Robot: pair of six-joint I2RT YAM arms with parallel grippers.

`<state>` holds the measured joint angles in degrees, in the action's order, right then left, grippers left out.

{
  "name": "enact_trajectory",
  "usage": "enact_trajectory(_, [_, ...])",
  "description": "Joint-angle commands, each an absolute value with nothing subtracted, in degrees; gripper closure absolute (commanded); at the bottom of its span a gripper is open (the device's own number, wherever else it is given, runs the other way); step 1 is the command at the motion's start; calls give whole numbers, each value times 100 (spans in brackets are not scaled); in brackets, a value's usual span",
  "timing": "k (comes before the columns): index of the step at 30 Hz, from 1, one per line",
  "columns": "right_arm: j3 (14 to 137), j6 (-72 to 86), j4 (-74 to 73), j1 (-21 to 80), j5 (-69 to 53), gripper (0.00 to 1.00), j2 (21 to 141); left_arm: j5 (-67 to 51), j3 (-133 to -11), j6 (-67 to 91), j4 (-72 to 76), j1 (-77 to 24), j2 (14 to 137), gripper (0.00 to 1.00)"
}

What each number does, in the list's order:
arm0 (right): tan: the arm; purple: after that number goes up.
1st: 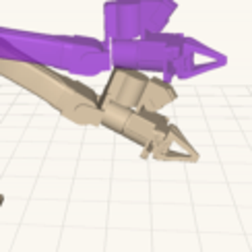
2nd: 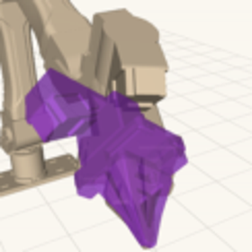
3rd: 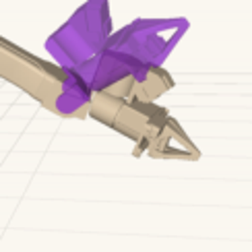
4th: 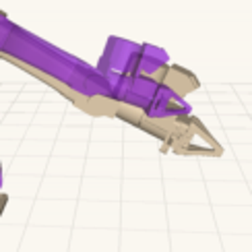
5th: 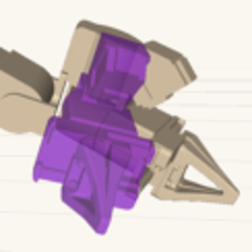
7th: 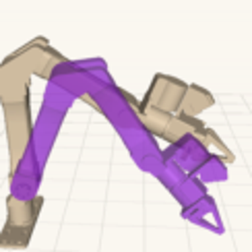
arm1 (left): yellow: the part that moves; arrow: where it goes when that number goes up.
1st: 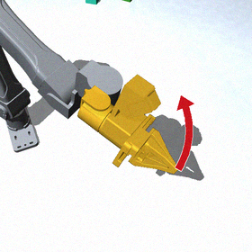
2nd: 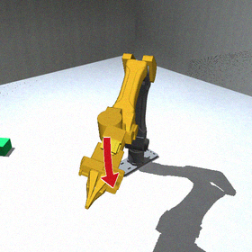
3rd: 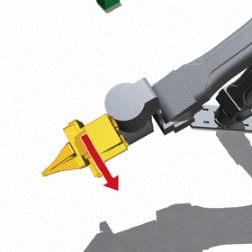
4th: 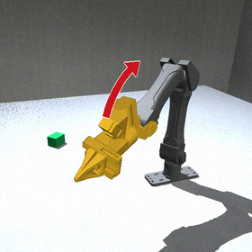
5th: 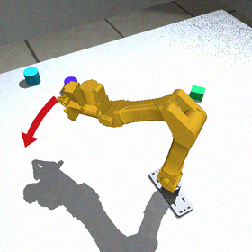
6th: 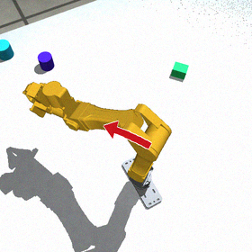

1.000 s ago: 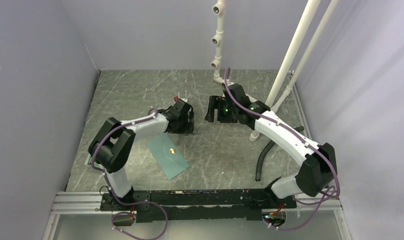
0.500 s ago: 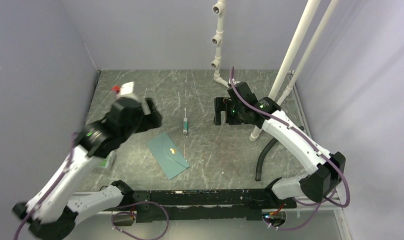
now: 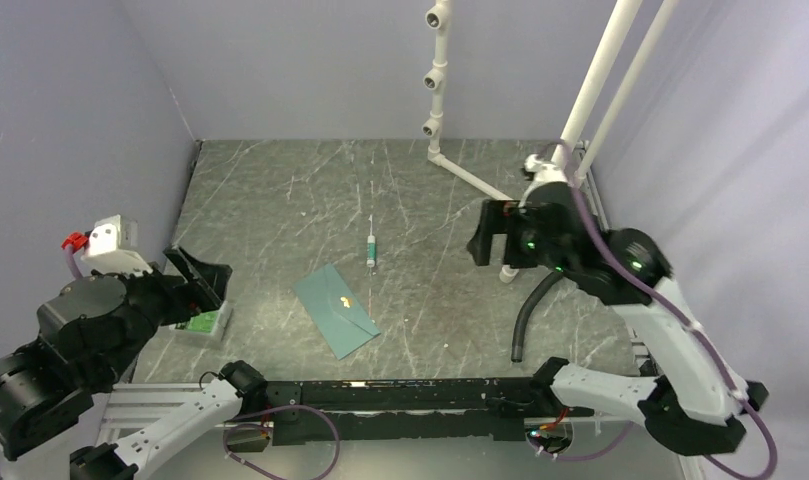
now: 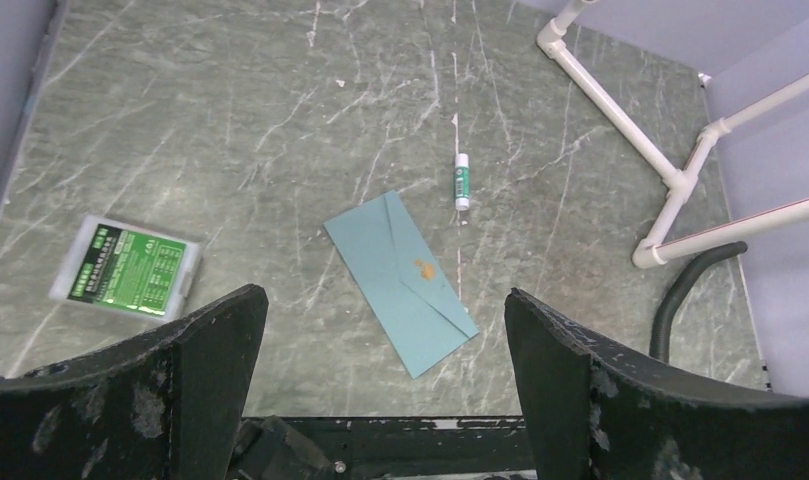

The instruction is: Place the letter into the envelope and seal it

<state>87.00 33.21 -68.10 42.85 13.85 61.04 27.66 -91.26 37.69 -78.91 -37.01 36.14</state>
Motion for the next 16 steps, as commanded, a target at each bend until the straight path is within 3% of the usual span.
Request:
enact_trajectory(1, [9459, 3497, -7367, 4297, 1728, 0, 5677, 2828, -9480, 3417, -8244, -3713, 3549, 7])
enact_trajectory(7, [10746, 3601, -7970, 4298, 1760, 0, 5594, 2549, -9885, 3098, -8238, -3712, 3559, 7])
enact_trajectory(16, [10979, 3654, -7803, 4293, 1624, 0, 5310, 2368, -10051, 3148, -8309, -3709, 3554, 7])
